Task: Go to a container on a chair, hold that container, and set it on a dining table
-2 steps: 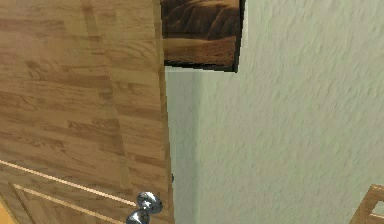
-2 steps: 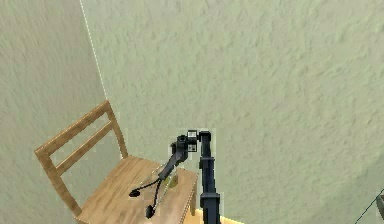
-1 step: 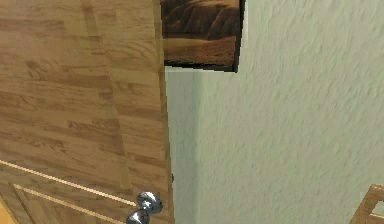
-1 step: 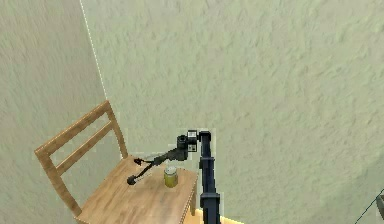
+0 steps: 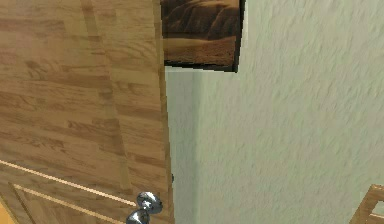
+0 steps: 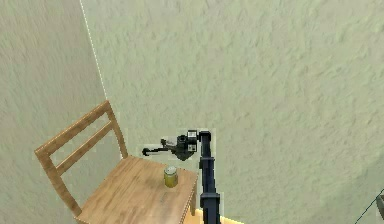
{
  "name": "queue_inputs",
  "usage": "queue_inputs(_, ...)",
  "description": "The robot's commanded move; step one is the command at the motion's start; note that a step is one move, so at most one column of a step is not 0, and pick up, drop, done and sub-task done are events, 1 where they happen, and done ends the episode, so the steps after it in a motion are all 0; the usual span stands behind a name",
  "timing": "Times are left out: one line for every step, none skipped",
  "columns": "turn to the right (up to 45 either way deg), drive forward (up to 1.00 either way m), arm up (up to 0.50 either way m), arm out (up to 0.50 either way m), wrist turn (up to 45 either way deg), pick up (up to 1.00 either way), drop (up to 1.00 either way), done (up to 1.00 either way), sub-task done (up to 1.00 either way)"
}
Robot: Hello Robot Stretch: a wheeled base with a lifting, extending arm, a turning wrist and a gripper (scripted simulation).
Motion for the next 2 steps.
queue_inputs(0.0, 0.00, 0.00, 0.00, 18.0, 0.00, 0.00, 0.00, 0.00)
queue_inputs(0.0, 0.00, -0.30, 0.00, 0.0, 0.00, 0.00, 0.00, 0.00)
